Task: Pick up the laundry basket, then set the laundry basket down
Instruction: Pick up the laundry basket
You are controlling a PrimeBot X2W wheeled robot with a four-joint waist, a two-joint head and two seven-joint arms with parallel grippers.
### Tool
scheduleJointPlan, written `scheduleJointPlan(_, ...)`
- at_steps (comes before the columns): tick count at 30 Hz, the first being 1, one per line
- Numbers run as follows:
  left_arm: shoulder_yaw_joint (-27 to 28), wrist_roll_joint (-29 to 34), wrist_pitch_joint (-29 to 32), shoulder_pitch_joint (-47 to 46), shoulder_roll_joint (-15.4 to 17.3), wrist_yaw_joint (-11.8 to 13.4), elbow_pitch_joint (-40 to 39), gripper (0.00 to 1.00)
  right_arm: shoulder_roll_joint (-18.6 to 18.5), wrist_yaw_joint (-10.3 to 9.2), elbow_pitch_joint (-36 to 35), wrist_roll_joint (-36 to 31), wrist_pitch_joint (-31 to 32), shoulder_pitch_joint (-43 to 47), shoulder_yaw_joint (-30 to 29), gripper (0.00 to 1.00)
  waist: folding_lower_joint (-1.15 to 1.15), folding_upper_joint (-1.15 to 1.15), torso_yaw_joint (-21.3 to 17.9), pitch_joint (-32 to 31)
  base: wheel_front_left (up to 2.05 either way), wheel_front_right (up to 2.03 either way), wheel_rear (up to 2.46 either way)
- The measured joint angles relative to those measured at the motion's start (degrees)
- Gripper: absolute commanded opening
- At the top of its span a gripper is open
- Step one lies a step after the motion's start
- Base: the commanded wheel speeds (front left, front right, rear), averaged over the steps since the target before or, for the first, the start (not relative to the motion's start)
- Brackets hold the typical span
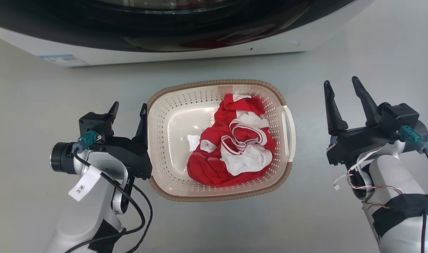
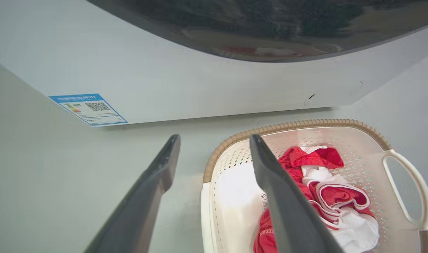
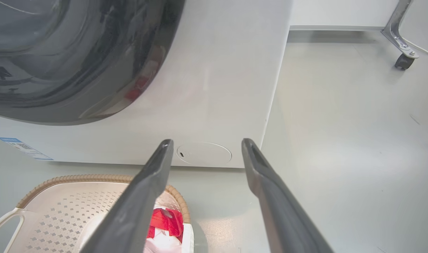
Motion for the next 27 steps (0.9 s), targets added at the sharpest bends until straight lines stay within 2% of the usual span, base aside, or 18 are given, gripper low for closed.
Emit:
scheduleJointPlan(18,0.27,-2.70,3.68,-7.40,-0.63,-3.90,14.69,1.00,3.63,1.75,13.34,-1.26,0.00,-7.25,4.58,1.00,0.00,-0.01,-0.20,9.05,0.00,0.00,0.00)
scheduleJointPlan(27,1.14,-3.57,4.59,-10.39,-0.91,-5.06,19.83,1.00,3.86,2.15,18.19,-1.30,0.00,-9.32,5.15,1.00,-0.01,0.00,-0.63,12.54,0.00,0.00,0.00)
